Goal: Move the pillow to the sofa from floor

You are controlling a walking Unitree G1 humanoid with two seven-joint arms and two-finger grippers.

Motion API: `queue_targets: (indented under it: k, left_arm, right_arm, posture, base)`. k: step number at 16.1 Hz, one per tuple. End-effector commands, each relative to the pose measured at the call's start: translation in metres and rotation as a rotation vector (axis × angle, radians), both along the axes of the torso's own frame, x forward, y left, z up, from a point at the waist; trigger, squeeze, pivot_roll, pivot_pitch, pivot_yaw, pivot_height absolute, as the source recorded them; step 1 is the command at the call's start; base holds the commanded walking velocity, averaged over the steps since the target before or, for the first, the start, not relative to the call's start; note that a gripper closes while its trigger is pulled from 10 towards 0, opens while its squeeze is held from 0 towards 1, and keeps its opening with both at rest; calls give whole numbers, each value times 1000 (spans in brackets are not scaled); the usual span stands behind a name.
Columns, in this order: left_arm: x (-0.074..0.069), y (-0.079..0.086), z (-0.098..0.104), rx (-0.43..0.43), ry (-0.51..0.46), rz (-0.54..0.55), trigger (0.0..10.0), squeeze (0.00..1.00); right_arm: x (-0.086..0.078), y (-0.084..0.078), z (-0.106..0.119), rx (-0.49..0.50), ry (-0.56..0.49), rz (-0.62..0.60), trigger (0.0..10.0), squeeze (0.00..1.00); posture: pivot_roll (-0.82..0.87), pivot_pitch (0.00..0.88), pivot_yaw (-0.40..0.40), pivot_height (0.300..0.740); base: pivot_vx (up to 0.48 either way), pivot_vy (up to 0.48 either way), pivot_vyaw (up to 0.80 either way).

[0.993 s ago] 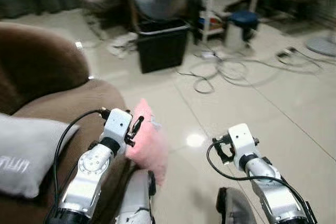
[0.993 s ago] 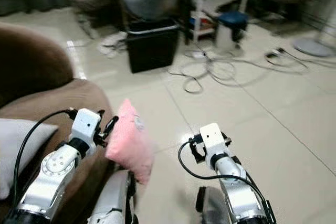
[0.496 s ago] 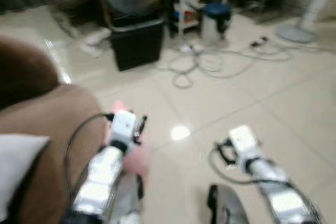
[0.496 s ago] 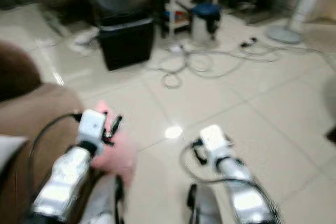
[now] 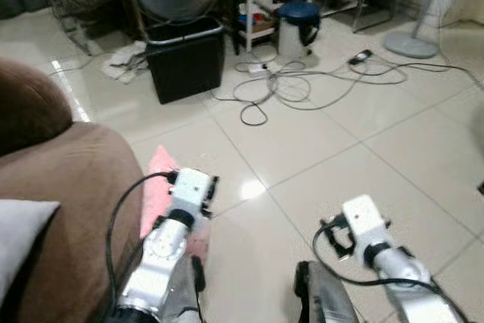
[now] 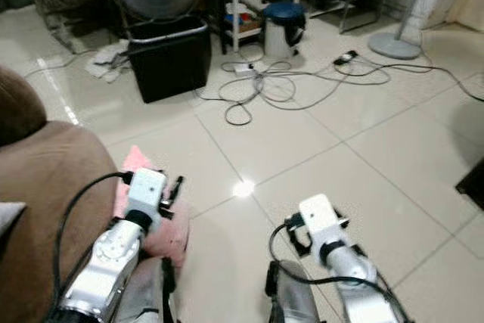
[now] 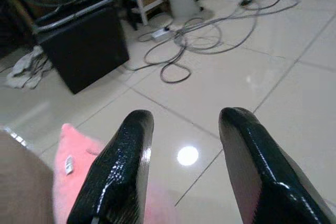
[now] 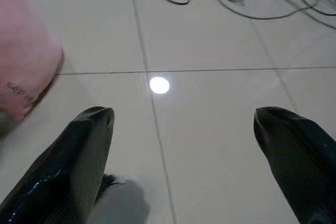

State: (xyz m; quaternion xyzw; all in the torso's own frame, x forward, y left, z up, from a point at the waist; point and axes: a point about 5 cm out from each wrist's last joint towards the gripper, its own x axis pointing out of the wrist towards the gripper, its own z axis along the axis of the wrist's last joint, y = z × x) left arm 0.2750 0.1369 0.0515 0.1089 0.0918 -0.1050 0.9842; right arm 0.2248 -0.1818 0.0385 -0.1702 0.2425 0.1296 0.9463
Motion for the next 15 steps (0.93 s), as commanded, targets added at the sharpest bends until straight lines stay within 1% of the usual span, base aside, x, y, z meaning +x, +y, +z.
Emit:
queue_targets:
  k: [1, 2, 3, 5, 6, 7, 8, 10, 11, 12, 13, 14, 15]
  left_arm:
    - [8, 14, -1, -9, 25, 84, 10000, 0]
    - [10, 16, -4, -5, 37, 106, 10000, 0]
    - [14, 24, -9, -3, 56, 162, 10000, 0]
    - [23, 40, -19, -64, 128, 296, 10000, 0]
    - [27, 46, -21, -90, 143, 317, 10000, 0]
    - [31, 53, -24, -69, 162, 337, 10000, 875]
    - [33, 63, -26, -41, 181, 365, 10000, 1000]
    - [36, 77, -24, -16, 187, 406, 10000, 1000]
    - [37, 80, -23, -28, 189, 415, 10000, 1000]
    - [36, 86, -25, -21, 206, 432, 10000, 1000]
    - [36, 90, -25, -13, 213, 444, 10000, 1000]
    - [35, 96, -25, -14, 215, 458, 10000, 1000]
    - [35, 99, -25, 2, 213, 454, 10000, 1000]
  right_arm:
    - [0, 12, 3, 17, 1, 52, 10000, 0]
    - [2, 13, 3, 18, 4, 53, 10000, 0]
    - [5, 14, 6, 14, 0, 61, 10000, 0]
    - [12, 11, 17, -2, -20, 90, 10000, 0]
    - [14, 10, 21, -12, -27, 108, 10000, 0]
    - [16, 11, 26, -14, -33, 127, 10000, 0]
    - [17, 14, 30, -12, -35, 152, 10000, 0]
    - [11, 20, 35, 1, -28, 194, 10000, 0]
    - [6, 20, 38, -1, -23, 213, 10000, 0]
    - [-1, 19, 41, -2, -16, 230, 10000, 0]
    - [-3, 19, 42, -10, -10, 241, 10000, 0]
    - [-7, 13, 47, -21, -6, 249, 10000, 0]
    - [-11, 8, 54, -28, -4, 251, 10000, 0]
  posture:
    - [-21, 12, 23, 577]
    - [-21, 12, 23, 577]
    - [-29, 48, 12, 577]
    - [-62, 64, -3, 577]
    - [-75, 72, -12, 577]
    - [-100, 92, -32, 577]
    - [-110, 97, -39, 577]
    - [-134, 108, -61, 577]
    - [-150, 123, -79, 577]
    - [-165, 137, -89, 577]
    - [-170, 143, -91, 577]
    - [-196, 174, -103, 577]
    - [-219, 188, -112, 577]
  base:
    - [0, 0, 0]
    - [0, 0, 0]
    - [0, 0, 0]
    - [0, 0, 0]
    - [0, 0, 0]
    - [0, 0, 0]
    - [0, 0, 0]
    - [0, 0, 0]
    - [0, 0, 0]
    - [0, 0, 0]
    - [0, 0, 0]
    - [0, 0, 0]
    - [0, 0, 0]
